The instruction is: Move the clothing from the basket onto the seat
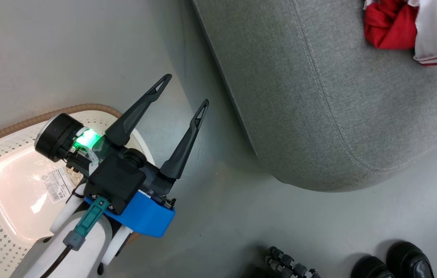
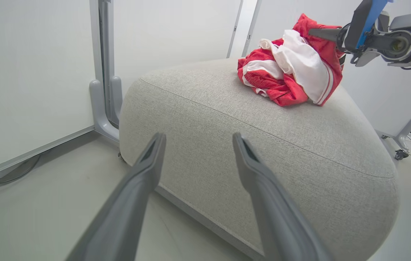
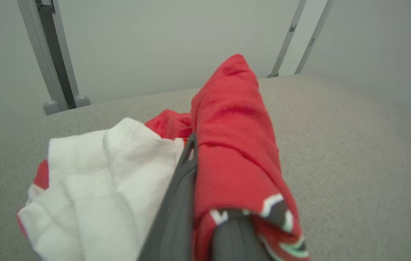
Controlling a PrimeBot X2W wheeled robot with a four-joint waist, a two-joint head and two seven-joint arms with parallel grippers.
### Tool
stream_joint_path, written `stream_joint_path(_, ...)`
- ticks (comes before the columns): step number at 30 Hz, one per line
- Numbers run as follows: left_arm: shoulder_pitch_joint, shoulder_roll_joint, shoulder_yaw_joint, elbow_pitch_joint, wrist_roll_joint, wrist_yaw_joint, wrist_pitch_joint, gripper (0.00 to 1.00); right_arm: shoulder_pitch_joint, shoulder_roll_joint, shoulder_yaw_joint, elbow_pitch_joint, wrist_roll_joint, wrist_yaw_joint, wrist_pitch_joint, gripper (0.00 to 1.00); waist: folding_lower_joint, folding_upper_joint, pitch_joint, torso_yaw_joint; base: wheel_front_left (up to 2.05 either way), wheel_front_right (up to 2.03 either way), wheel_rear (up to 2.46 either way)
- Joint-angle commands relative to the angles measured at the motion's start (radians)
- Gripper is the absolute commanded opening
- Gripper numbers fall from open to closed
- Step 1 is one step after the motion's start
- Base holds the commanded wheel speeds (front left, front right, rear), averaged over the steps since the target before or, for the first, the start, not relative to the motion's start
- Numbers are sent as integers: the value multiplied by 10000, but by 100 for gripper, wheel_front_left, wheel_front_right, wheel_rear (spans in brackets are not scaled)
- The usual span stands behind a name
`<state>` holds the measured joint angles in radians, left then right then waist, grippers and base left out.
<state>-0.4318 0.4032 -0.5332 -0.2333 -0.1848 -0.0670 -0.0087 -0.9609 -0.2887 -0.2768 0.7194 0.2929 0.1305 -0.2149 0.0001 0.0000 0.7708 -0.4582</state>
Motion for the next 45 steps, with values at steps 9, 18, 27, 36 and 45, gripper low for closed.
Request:
stream_joint_path(9, -211, 13, -23, 89, -60, 60, -142, 100, -502, -128, 150, 1281, -224, 6, -404, 0, -1, 0, 43, 229, 0, 0, 0)
stream_joint_path(18, -290, -106, -109, 302, -138, 107, -322, 100, -590, -175, 211, 1451, -402, 6, -504, 100, -1, 0, -89, 351, 0, 0, 0)
stream_joint_path(27, -413, -146, -144, 511, -205, 140, -464, 100, -386, -82, -85, 1376, -531, 6, -517, 100, -1, 0, -203, 463, 0, 0, 0)
stream_joint_path(36, -344, -368, -320, 999, -361, 134, -837, 100, 237, 93, -311, 1129, -921, 6, -519, 100, -1, 0, -835, 637, 0, 0, 0)
stream_joint_path(45, -142, -762, -489, 1826, -679, 108, -1429, 100, 1241, 221, -527, 817, -1091, 6, -518, 100, -1, 0, -1869, 943, 0, 0, 0)
